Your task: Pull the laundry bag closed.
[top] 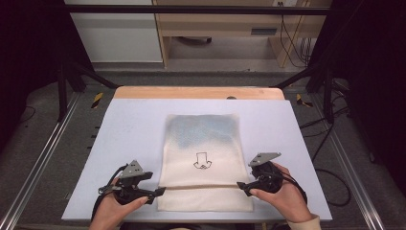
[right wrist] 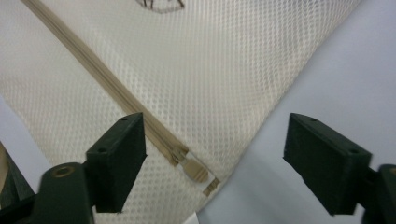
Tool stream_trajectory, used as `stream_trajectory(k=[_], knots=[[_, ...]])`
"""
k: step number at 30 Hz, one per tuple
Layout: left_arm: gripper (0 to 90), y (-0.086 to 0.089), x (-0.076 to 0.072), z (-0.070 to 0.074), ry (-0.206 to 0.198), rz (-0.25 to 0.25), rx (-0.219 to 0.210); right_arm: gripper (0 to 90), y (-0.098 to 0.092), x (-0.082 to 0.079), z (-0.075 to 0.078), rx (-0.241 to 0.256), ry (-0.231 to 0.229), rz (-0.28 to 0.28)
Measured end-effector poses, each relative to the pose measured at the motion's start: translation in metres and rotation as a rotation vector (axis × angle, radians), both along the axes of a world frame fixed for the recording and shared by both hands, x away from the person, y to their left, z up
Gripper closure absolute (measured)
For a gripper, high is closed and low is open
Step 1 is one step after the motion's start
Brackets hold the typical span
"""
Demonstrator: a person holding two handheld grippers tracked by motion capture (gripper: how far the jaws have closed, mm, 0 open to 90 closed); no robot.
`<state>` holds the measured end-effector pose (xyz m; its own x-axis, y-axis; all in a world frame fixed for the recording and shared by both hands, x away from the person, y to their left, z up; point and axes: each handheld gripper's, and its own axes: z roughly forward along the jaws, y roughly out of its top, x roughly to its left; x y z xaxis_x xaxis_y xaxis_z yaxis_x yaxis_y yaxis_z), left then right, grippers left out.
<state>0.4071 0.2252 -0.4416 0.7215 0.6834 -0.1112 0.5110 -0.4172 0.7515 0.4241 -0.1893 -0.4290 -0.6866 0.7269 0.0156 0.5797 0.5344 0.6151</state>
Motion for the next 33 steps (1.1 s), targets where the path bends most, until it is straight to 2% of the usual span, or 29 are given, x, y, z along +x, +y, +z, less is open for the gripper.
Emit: stream_trajectory(k=[2,5,9,12,16,19,21,24,27,31,33], knots=[[14.6,0.002,0.001,0.005,-0.006,0.024,0.001,15.0,0.002,0.002,0.004,0.001,-0.010,-0.017],[12.6,0.005,0.003,0.012,-0.019,0.056,0.011,10.4,0.006,0.006,0.008,0.002,-0.019,-0.041],[10.3,0.008,0.010,0.019,-0.012,0.070,0.033,8.3,0.010,0.010,0.015,-0.004,-0.039,-0.068],[9.1,0.011,0.016,0.023,-0.013,0.095,0.035,8.1,0.012,0.013,0.021,-0.001,-0.060,-0.066],[8.4,0.010,0.024,0.032,-0.024,0.101,0.066,8.1,0.014,0.017,0.029,0.001,-0.078,-0.083],[8.3,0.009,0.030,0.039,-0.035,0.102,0.069,8.3,0.014,0.022,0.035,0.005,-0.093,-0.096],[7.5,0.006,0.034,0.044,-0.039,0.090,0.088,8.3,0.013,0.025,0.040,0.009,-0.100,-0.110],[7.5,0.004,0.040,0.050,-0.061,0.099,0.094,8.2,0.012,0.032,0.047,0.011,-0.118,-0.127],[6.8,0.004,0.045,0.053,-0.063,0.084,0.118,7.8,0.009,0.037,0.053,0.033,-0.131,-0.153],[7.0,0.008,0.046,0.052,-0.076,0.111,0.118,7.2,0.005,0.040,0.055,0.043,-0.148,-0.161],[7.0,0.013,0.046,0.049,-0.077,0.126,0.137,7.2,0.002,0.039,0.055,0.045,-0.154,-0.168]])
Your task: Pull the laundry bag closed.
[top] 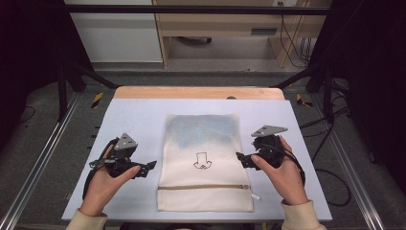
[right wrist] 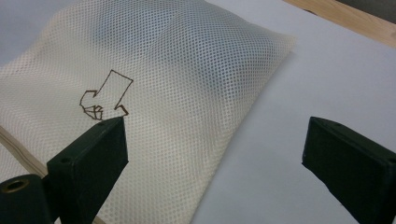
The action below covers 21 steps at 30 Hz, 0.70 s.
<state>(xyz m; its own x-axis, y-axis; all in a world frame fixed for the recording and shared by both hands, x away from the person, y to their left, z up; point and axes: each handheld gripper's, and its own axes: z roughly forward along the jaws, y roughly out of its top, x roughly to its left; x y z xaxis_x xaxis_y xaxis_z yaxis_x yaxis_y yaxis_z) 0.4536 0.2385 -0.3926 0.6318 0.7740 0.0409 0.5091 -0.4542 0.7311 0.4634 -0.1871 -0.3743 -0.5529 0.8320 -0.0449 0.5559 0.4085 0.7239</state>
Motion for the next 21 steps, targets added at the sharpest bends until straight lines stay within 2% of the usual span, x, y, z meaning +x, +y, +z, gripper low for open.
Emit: stream_trajectory(k=[10,13,17,21], knots=[[7.0,0.022,0.000,-0.004,0.002,0.038,-0.005,7.0,-0.013,0.000,-0.004,0.003,0.007,-0.040],[6.7,0.028,-0.002,-0.004,0.001,0.039,0.011,7.1,-0.017,0.001,-0.005,0.005,0.010,-0.046],[6.6,0.038,-0.002,-0.006,-0.004,0.060,-0.008,7.2,-0.021,0.002,-0.008,0.004,0.013,-0.061],[5.8,0.046,-0.001,-0.007,-0.022,0.065,0.007,7.6,-0.025,0.002,-0.012,0.010,0.020,-0.062]])
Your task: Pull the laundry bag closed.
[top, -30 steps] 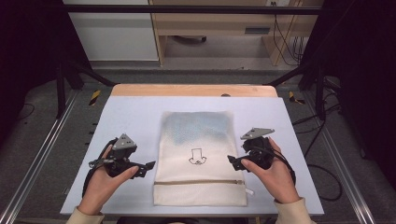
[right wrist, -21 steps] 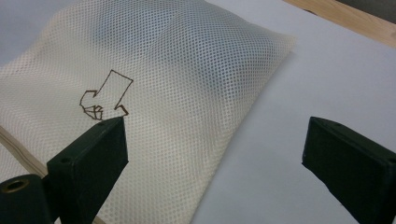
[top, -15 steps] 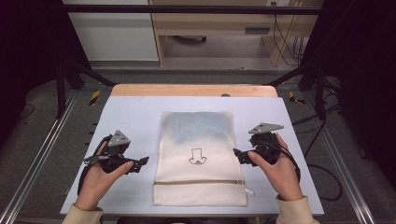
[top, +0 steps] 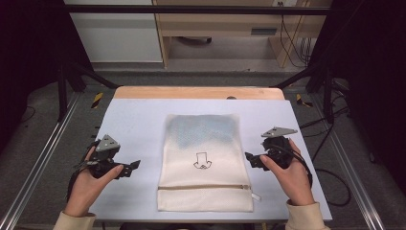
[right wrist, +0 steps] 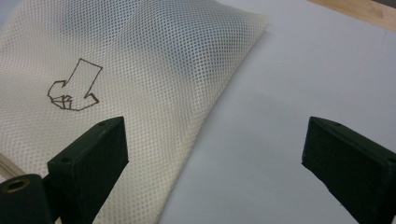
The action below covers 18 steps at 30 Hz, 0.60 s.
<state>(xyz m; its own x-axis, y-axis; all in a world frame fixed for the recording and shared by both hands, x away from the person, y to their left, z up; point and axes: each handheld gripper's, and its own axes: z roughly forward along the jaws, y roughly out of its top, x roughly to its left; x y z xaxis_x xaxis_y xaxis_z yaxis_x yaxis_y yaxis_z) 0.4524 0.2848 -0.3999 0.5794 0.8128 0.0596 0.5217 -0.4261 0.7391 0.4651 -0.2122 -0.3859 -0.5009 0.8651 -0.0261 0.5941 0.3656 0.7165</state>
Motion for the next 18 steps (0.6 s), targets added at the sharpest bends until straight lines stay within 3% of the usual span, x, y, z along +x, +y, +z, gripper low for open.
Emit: stream_trajectory(k=[3,18], knots=[[5.0,0.004,0.001,-0.002,-0.004,-0.004,-0.015,7.6,-0.003,0.000,-0.003,0.002,0.006,-0.007],[5.6,0.020,0.005,-0.014,-0.006,0.031,0.015,7.5,-0.034,0.000,-0.015,0.008,0.011,-0.087]])
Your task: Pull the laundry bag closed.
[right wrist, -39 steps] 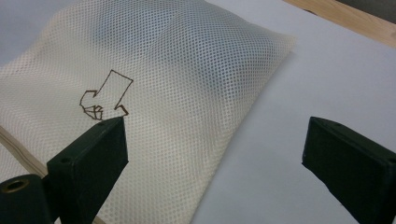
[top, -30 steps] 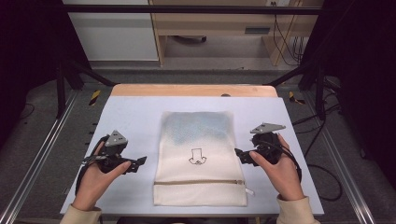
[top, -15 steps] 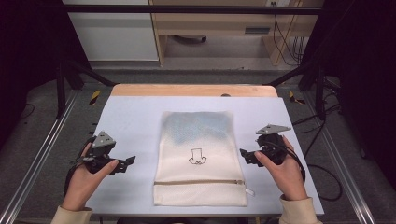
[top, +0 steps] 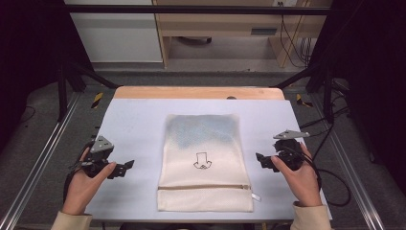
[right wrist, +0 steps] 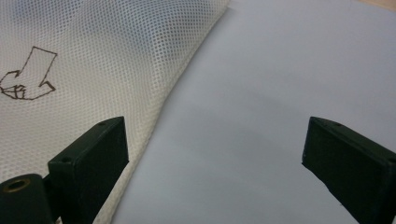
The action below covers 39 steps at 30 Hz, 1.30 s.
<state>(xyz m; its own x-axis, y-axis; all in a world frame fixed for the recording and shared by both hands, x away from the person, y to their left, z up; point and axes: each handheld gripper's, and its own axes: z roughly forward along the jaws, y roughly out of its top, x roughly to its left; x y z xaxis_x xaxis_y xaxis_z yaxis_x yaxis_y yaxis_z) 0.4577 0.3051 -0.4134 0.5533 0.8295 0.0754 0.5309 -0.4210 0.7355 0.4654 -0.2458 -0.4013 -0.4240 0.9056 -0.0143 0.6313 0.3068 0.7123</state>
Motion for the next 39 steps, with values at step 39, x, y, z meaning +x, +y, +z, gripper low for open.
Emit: stream_trajectory(k=[39], knots=[[6.8,0.044,0.006,-0.034,-0.023,0.084,0.032,6.3,-0.044,-0.022,-0.059,0.031,0.051,-0.102]])
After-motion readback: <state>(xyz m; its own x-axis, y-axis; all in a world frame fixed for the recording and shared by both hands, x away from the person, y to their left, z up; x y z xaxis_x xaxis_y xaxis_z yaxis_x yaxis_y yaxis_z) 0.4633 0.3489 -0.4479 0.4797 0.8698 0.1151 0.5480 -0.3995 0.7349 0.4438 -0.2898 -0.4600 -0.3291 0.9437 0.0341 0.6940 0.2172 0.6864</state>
